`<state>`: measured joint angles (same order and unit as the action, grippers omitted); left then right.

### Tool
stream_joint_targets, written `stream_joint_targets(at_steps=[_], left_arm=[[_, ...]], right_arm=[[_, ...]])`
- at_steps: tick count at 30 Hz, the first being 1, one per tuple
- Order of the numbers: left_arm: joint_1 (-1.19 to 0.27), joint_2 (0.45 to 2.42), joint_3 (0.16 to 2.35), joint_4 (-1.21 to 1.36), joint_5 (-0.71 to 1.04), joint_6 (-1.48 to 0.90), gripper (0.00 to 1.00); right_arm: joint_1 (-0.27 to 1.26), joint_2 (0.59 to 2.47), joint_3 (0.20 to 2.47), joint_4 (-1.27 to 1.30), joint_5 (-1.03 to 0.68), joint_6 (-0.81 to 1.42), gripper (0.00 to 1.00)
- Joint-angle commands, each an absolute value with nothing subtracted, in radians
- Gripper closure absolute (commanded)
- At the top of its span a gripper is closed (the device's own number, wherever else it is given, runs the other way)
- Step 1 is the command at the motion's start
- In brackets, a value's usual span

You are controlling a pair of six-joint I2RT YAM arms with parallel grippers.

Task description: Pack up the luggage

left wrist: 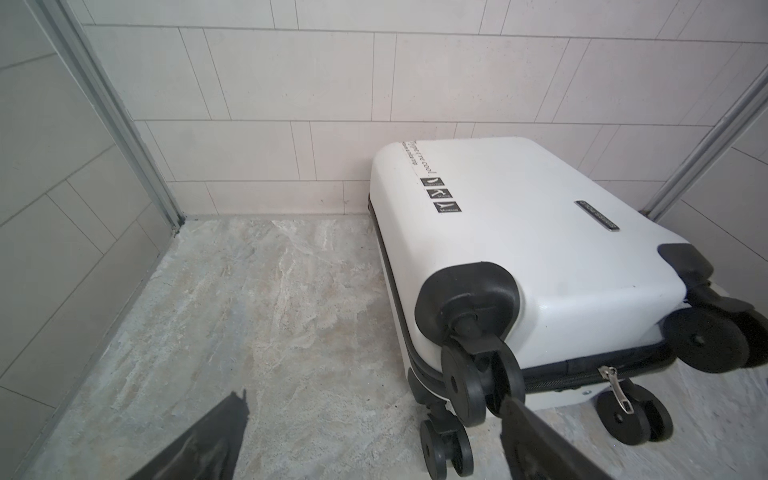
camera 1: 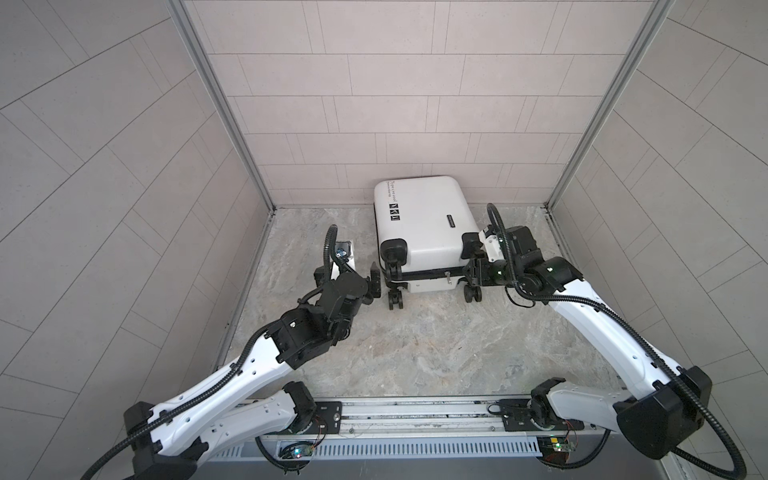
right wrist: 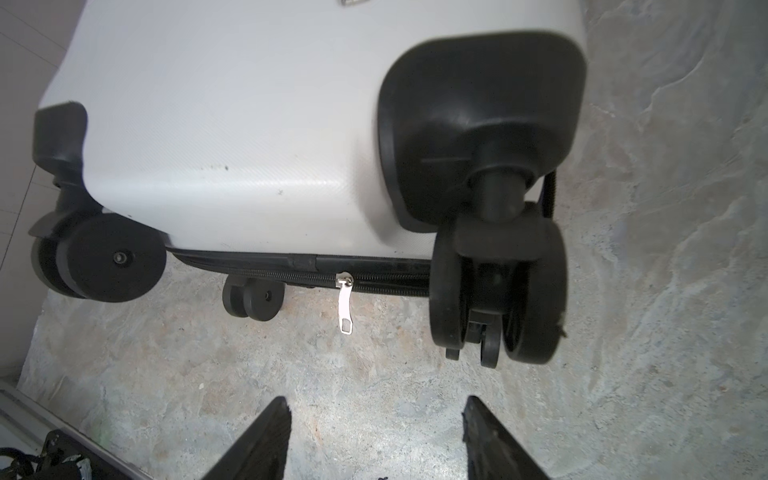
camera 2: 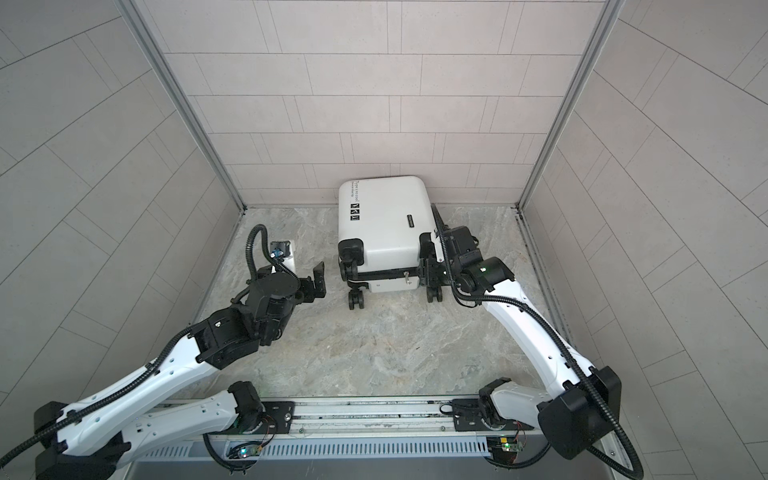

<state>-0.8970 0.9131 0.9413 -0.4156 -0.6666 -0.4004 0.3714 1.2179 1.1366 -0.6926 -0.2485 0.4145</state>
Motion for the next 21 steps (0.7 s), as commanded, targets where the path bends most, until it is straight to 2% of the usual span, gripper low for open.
stream_joint_targets(at_steps=[1, 9, 21], left_arm=[[-0.891, 0.952, 0.962, -0.490, -0.597, -0.479, 0.00], [-0.890, 1.110, 1.001, -0.463, -0.563, -0.528, 0.00], [-0.841, 1.300, 1.028, -0.282, -0.427, -0.601, 0.00]], right_arm=[[0.383, 1.217, 1.096, -0.662, -0.280, 0.397, 0.32], [0.391, 1.206, 1.032, -0.637, -0.287, 0.378, 0.30], [0.420, 1.183, 0.953, -0.568, -0.293, 0.412, 0.29]])
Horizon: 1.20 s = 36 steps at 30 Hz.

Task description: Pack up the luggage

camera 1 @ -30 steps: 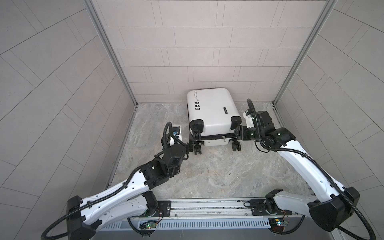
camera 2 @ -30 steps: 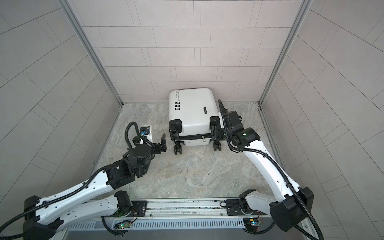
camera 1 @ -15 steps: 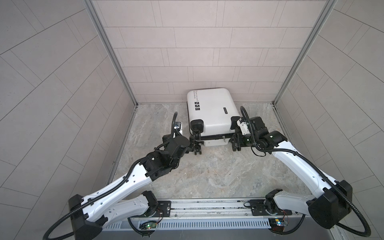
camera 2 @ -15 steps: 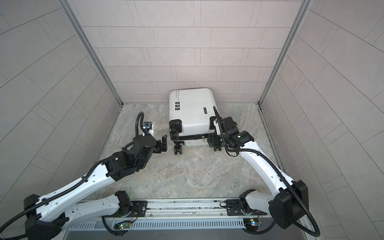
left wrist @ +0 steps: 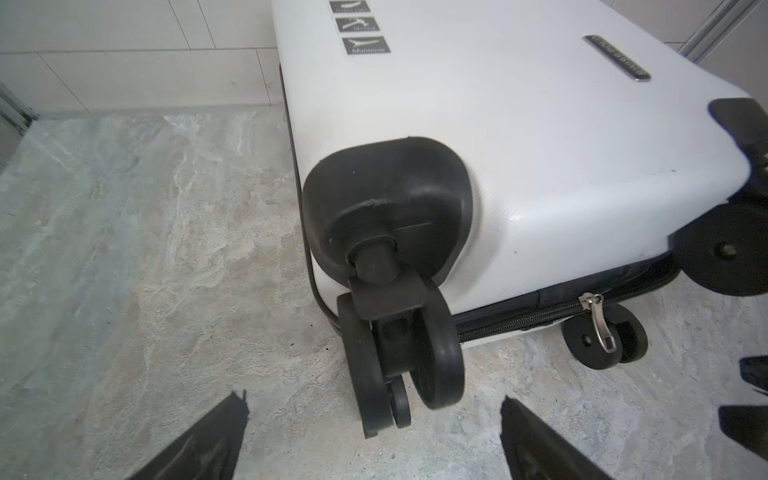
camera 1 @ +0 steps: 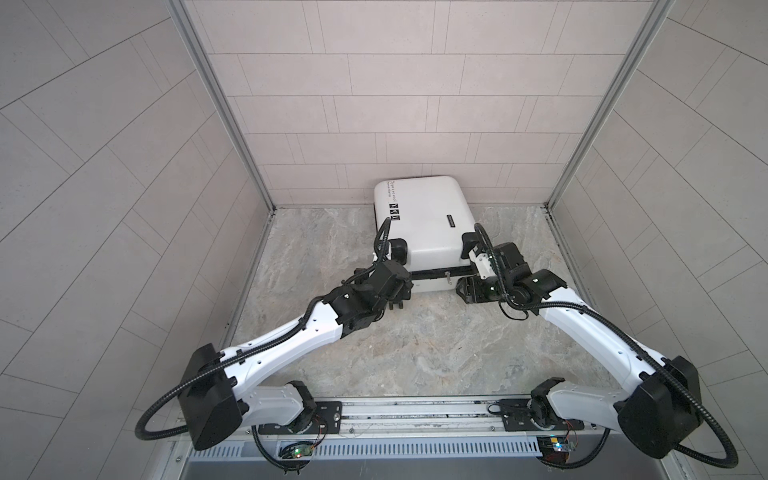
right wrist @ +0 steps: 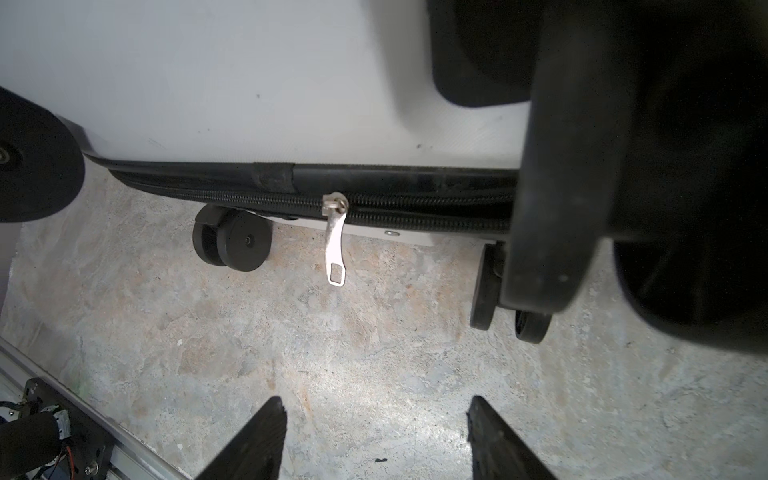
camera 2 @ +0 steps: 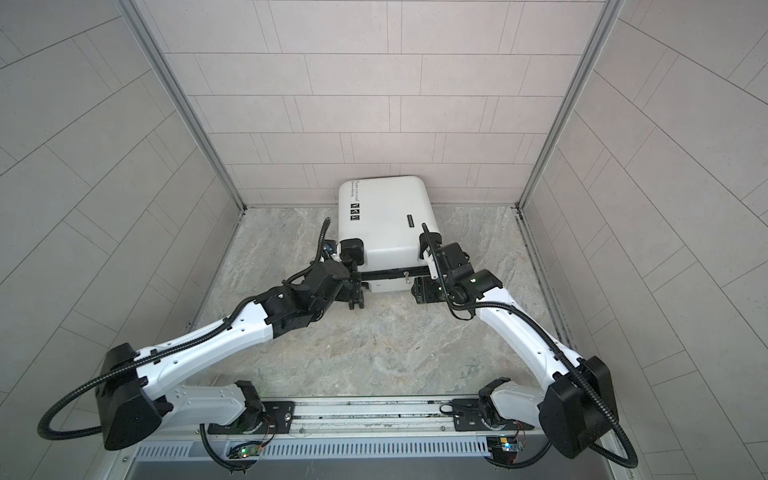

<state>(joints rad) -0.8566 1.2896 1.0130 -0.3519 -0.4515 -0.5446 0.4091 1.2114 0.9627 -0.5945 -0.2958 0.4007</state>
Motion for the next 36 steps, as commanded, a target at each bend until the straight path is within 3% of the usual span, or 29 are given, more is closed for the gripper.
stream_joint_targets(at_steps=[1, 12, 20, 28, 36], left_arm=[[-0.837, 1.311, 1.030, -0.267, -0.423, -0.601, 0.00], [-0.819, 1.459, 1.087, -0.255, -0.439, -0.589, 0.00], [-0.813, 1.488, 1.057, -0.210, -0.448, -0.602, 0.06], [-0.805, 1.494, 1.035, -0.189, -0.429, -0.607, 0.30], [-0.805, 1.476, 1.034, -0.201, -0.407, -0.593, 0.77]], right_arm=[[0.420, 1.184, 0.948, -0.563, -0.293, 0.413, 0.29], [0.447, 1.248, 0.937, -0.426, -0.295, 0.476, 0.34], [0.476, 1.314, 0.986, -0.382, -0.277, 0.499, 0.37], [0.480, 1.340, 0.994, -0.367, -0.271, 0.506, 0.38], [0.477, 1.333, 0.992, -0.385, -0.253, 0.500, 0.37]])
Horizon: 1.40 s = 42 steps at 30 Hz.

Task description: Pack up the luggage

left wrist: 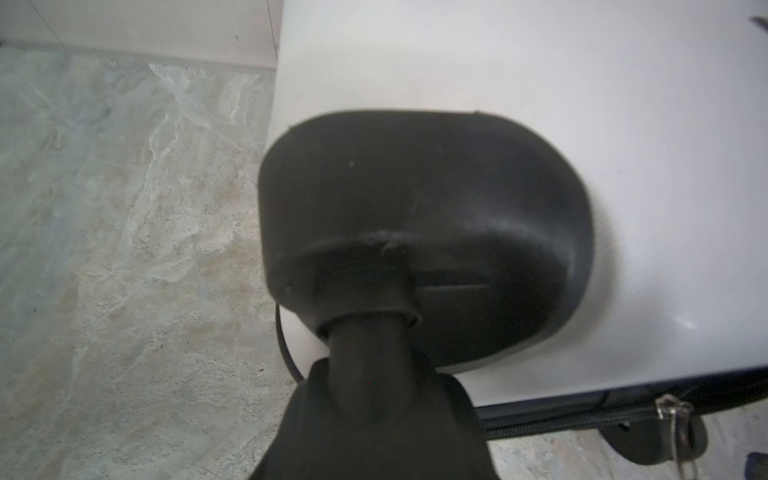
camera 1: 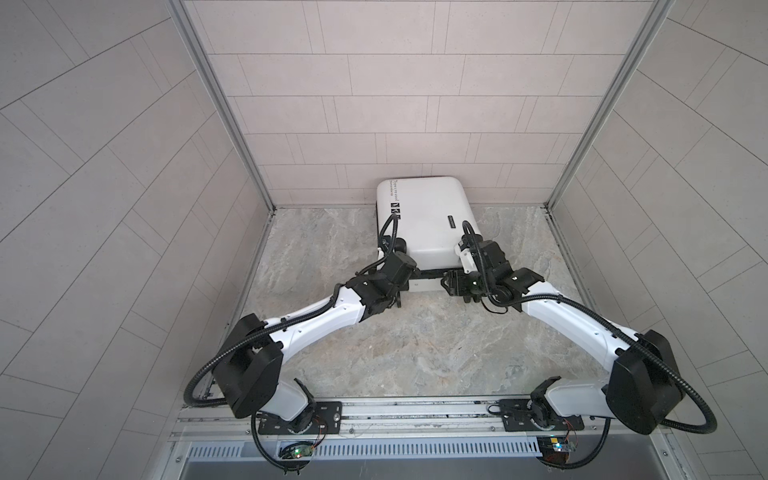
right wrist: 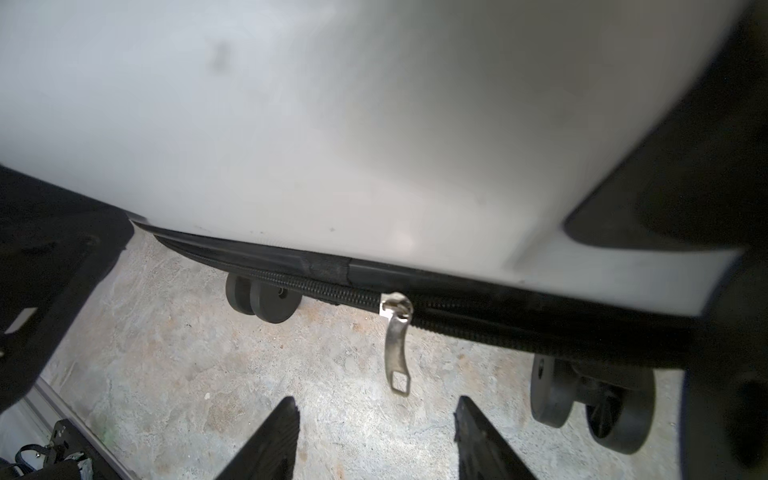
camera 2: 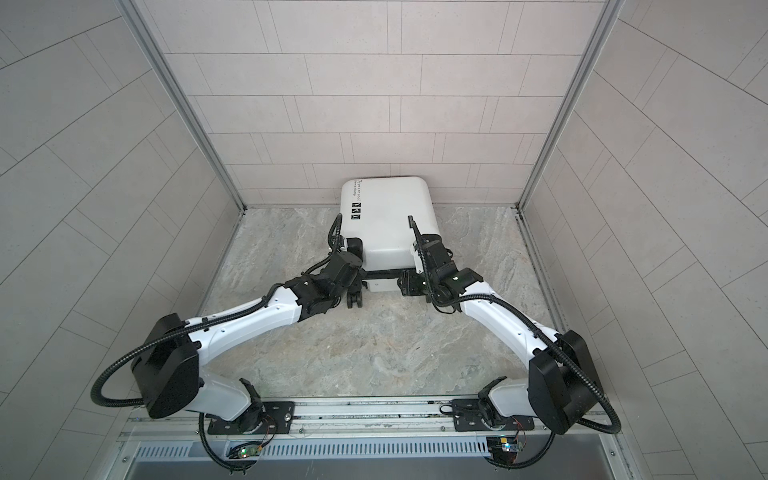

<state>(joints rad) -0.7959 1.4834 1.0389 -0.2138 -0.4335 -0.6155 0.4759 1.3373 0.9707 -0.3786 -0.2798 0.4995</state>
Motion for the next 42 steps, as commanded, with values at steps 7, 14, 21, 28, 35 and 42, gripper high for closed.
stream_joint_targets(at_steps=[7, 14, 21, 28, 35, 42], left_arm=[[-0.805, 1.463, 1.058, -0.218, -0.385, -0.580, 1.00], [-0.806, 1.457, 1.099, -0.215, -0.348, -0.558, 1.00], [-0.806, 1.447, 1.116, -0.211, -0.327, -0.555, 1.00], [-0.806, 1.458, 1.114, -0.201, -0.317, -0.554, 1.00], [-0.806, 1.462, 1.117, -0.195, -0.308, -0.557, 1.00], [-0.805, 1.463, 1.114, -0.193, -0.305, -0.564, 1.00]], right_arm=[[0.468, 1.326, 0.994, -0.405, -0.232, 0.502, 0.31], [0.414, 1.283, 0.967, -0.404, -0.222, 0.520, 0.31], [0.400, 1.312, 0.978, -0.372, -0.256, 0.537, 0.38], [0.423, 1.352, 0.961, -0.305, -0.276, 0.565, 0.52], [0.448, 1.399, 0.932, -0.235, -0.247, 0.592, 0.53], [0.457, 1.449, 0.936, -0.192, -0.249, 0.604, 0.58]])
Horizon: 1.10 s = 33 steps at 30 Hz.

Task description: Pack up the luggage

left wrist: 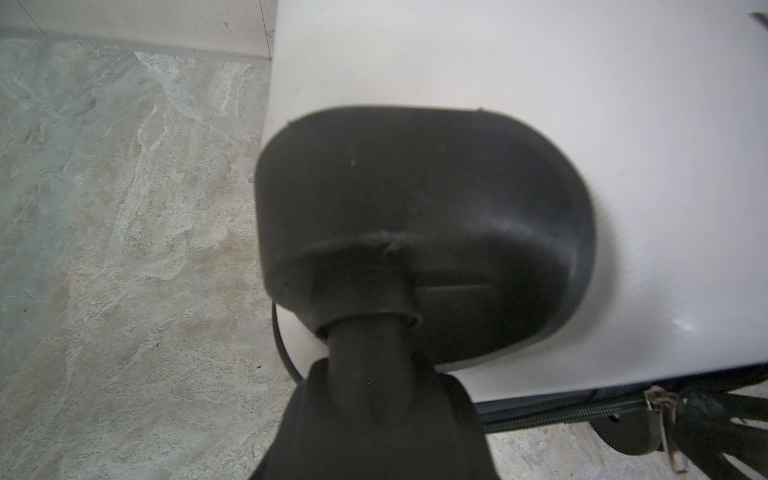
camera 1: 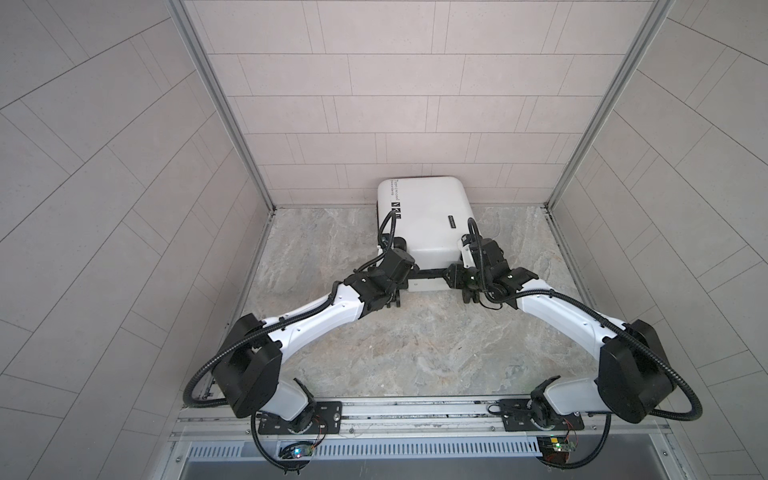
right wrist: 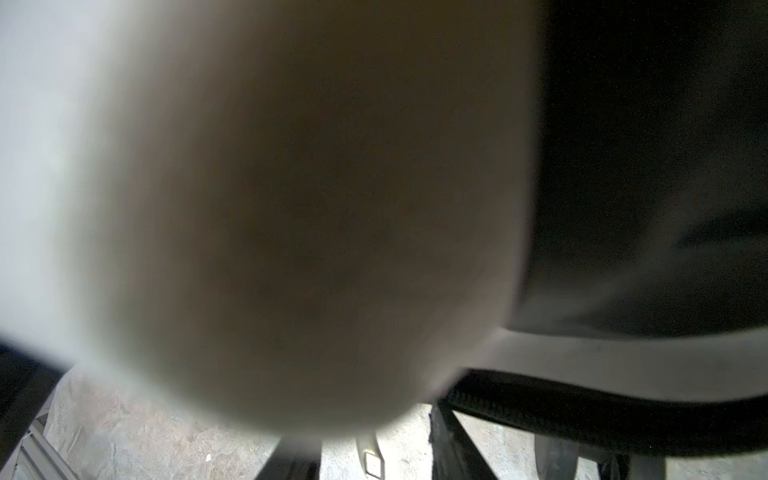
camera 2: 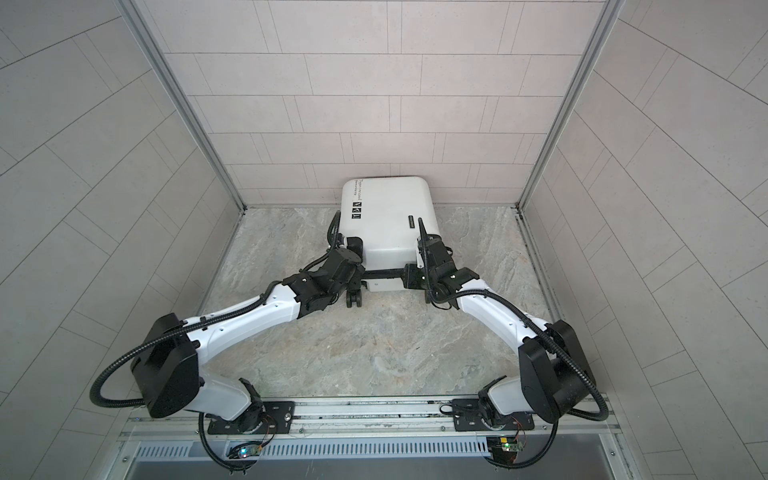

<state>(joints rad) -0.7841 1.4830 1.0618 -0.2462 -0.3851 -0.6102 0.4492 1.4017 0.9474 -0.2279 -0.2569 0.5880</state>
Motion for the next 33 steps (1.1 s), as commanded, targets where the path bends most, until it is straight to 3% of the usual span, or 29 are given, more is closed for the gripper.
stream_joint_targets(at_steps=[1, 20, 33], left_arm=[[-0.806, 1.462, 1.113, -0.193, -0.303, -0.566, 1.00], [-0.805, 1.448, 1.096, -0.188, -0.311, -0.578, 1.00], [-0.806, 1.449, 1.095, -0.183, -0.299, -0.580, 1.00]], right_arm=[[0.459, 1.456, 0.940, -0.189, -0.250, 0.606, 0.60], [0.478, 1.356, 0.867, -0.213, -0.215, 0.618, 0.63], [0.495, 1.434, 0.899, -0.167, -0.243, 0.639, 0.71]])
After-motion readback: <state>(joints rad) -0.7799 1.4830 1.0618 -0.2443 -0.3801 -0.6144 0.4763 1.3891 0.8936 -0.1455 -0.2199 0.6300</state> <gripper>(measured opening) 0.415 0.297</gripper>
